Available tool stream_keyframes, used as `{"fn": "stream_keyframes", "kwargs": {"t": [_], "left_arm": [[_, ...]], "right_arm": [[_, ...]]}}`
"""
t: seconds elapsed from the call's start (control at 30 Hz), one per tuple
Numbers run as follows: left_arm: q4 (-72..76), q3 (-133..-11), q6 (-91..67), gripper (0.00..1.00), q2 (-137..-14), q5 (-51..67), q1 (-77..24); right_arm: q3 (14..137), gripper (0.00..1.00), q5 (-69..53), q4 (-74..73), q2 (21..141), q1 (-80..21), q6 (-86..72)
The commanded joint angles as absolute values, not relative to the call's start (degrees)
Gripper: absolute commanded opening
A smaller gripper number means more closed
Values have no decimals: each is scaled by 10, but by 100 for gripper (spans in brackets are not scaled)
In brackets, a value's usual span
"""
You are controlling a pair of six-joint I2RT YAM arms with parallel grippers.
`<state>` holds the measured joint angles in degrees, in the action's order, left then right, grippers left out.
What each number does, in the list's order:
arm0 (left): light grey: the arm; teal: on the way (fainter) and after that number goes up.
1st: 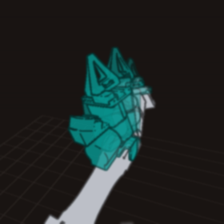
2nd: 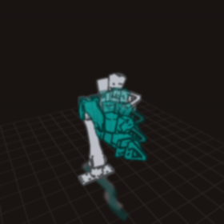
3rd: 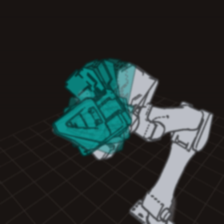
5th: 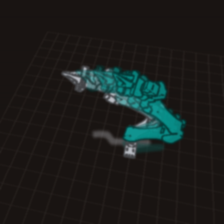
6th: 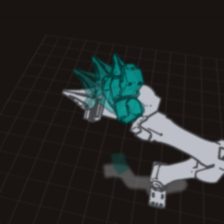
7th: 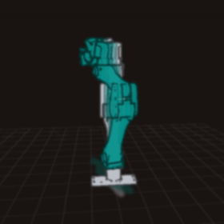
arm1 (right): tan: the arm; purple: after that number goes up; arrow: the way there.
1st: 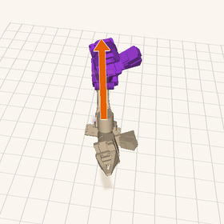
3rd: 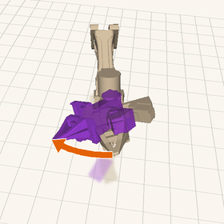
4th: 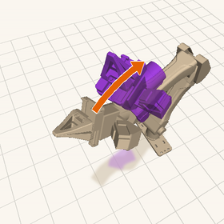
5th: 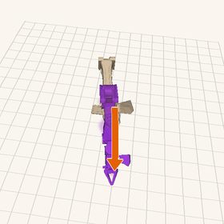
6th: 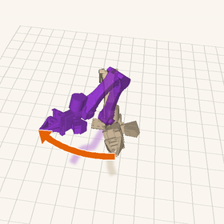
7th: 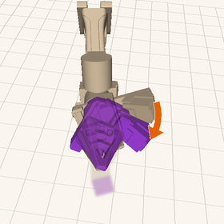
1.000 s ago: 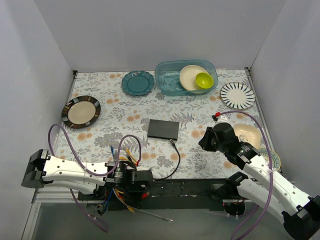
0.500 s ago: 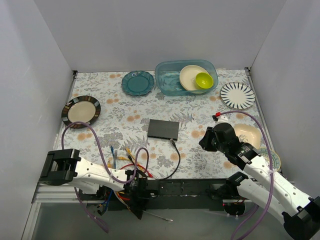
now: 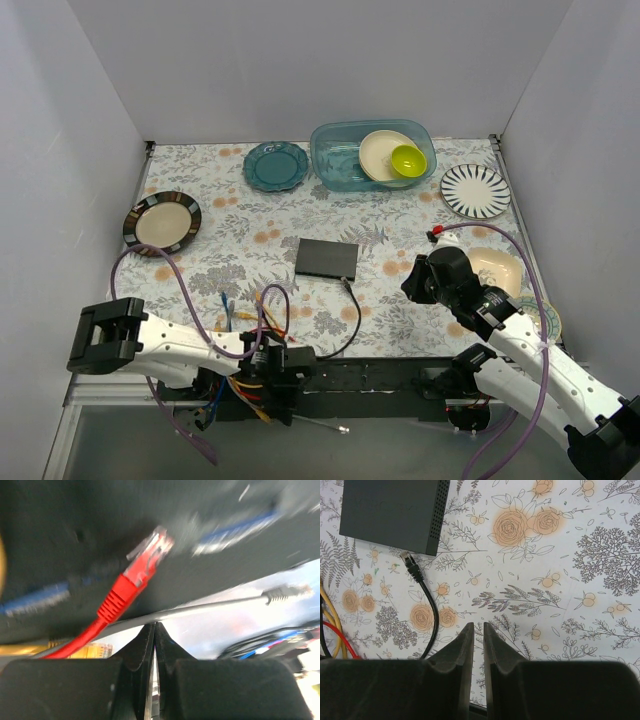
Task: Pull the plug from the switch port
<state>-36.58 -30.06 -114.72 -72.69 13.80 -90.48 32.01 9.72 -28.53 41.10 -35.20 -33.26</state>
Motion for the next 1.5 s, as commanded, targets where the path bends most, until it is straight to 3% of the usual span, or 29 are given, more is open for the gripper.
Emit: {"fn": "stream_keyframes", "kwargs": {"t": [0.0, 0.23, 0.4, 1.03, 1.2, 1.37, 1.47], "left_arm": [[-303, -242, -1307, 0, -743, -41, -839], [-286, -282, -1239, 0, -839, -47, -774], [-270, -274, -1205, 0, -834, -40, -683], [-333, -323, -951, 0, -770, -1, -138], [-359, -329, -954, 0, -762, -23, -101], [-417, -356, -1001, 0, -666, -71, -85], [-411, -402, -992, 8, -595, -83, -86]], "right_arm": [[317, 20, 104, -282, 403, -349, -334], [316, 20, 102, -285, 401, -349, -337], [321, 20, 105, -292, 400, -349, -337], [343, 20, 112, -284, 426, -348, -310], [347, 20, 122, -290, 424, -348, -302], [352, 20, 131, -294, 420, -350, -295], [350, 20, 133, -290, 420, -351, -294]]}}
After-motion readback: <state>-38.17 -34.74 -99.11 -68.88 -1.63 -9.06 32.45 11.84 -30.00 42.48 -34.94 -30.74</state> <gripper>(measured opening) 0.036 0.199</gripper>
